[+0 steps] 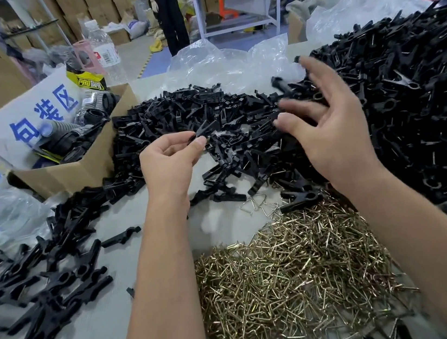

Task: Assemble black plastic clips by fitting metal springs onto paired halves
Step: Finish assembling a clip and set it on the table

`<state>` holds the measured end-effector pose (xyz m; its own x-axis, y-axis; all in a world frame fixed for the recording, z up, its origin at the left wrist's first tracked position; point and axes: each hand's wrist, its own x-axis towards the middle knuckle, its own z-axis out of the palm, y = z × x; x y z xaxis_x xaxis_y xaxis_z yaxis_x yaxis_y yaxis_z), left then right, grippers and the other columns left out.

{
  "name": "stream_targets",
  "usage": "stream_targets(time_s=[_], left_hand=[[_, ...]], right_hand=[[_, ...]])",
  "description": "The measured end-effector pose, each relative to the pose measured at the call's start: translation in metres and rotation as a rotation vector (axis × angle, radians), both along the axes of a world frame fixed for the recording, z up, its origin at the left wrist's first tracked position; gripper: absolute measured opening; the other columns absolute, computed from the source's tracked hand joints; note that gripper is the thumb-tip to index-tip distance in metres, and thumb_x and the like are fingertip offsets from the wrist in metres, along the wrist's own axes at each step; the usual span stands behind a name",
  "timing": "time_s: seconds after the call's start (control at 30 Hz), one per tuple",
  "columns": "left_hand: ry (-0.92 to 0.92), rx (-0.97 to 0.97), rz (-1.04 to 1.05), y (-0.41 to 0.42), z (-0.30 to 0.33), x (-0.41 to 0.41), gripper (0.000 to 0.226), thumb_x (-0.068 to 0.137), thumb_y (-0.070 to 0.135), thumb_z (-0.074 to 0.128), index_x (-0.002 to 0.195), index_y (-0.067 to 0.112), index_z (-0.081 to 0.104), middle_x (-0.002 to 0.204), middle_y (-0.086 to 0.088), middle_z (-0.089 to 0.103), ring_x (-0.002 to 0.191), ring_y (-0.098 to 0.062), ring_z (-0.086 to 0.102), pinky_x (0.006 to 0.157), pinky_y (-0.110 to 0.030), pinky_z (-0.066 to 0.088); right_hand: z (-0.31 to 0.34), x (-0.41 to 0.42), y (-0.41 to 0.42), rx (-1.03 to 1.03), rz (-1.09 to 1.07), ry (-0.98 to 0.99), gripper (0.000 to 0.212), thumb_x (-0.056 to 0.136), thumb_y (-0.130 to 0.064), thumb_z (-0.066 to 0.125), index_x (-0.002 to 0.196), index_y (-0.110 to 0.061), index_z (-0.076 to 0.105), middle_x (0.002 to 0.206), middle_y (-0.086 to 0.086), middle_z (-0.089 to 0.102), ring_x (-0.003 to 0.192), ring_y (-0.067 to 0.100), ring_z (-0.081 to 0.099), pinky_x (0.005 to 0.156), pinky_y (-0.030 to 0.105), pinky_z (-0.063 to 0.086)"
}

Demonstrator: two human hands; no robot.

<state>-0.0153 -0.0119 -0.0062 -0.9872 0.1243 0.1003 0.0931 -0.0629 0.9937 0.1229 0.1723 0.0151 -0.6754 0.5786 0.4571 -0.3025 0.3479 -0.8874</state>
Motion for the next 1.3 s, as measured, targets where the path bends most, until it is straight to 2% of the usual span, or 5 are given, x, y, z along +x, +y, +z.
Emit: stream_targets(time_s=[0.3, 0.53, 0.67, 0.97, 1.3], left_hand=[[0.0, -0.01, -0.011, -0.001, 0.0, 0.0, 0.017, 0.078, 0.007, 0.088, 0.087, 0.018, 0.079, 0.066, 0.006, 0.071, 0.063, -0.008, 0.064, 0.072, -0.022, 0.054], [-0.002, 0.0, -0.003, -0.002, 0.001, 0.0, 0.017, 0.079, 0.006, 0.088, 0.089, 0.015, 0.078, 0.066, 0.004, 0.07, 0.062, -0.008, 0.064, 0.071, -0.021, 0.055], [0.01, -0.003, 0.004, 0.0, 0.001, 0.001, 0.017, 0.079, 0.007, 0.088, 0.089, 0.015, 0.078, 0.069, 0.003, 0.071, 0.065, -0.011, 0.066, 0.072, -0.024, 0.056], [0.001, 0.007, 0.016, -0.001, 0.001, 0.0, 0.016, 0.079, 0.007, 0.088, 0.088, 0.016, 0.079, 0.067, 0.003, 0.071, 0.062, -0.009, 0.064, 0.07, -0.022, 0.055], [0.026, -0.016, -0.13, -0.007, 0.0, -0.001, 0.022, 0.075, 0.001, 0.088, 0.091, 0.015, 0.081, 0.091, -0.016, 0.077, 0.089, -0.027, 0.075, 0.08, -0.032, 0.061]], right_hand=[[-0.018, 0.0, -0.024, 1.082, 0.159, -0.598, 0.027, 0.094, -0.018, 0.074, 0.117, -0.032, 0.075, 0.109, -0.011, 0.058, 0.108, 0.013, 0.04, 0.096, 0.03, 0.047], [-0.019, -0.002, -0.018, 0.675, -0.031, -0.327, 0.015, 0.085, -0.01, 0.084, 0.097, -0.017, 0.079, 0.085, -0.014, 0.063, 0.071, -0.001, 0.056, 0.073, 0.012, 0.045], [-0.01, 0.0, -0.029, 0.157, 0.395, -0.251, 0.02, 0.087, -0.01, 0.083, 0.104, -0.019, 0.078, 0.085, -0.004, 0.077, 0.075, 0.01, 0.075, 0.068, 0.025, 0.061], [-0.013, -0.001, -0.048, 1.082, 0.159, -0.84, 0.03, 0.098, -0.042, 0.067, 0.081, -0.022, 0.052, 0.104, -0.001, 0.046, 0.103, 0.022, 0.052, 0.08, 0.035, 0.048], [-0.02, -0.004, -0.047, 0.28, 0.248, -0.409, 0.01, 0.088, -0.016, 0.083, 0.087, -0.017, 0.073, 0.066, -0.001, 0.072, 0.052, 0.011, 0.068, 0.049, 0.027, 0.054]])
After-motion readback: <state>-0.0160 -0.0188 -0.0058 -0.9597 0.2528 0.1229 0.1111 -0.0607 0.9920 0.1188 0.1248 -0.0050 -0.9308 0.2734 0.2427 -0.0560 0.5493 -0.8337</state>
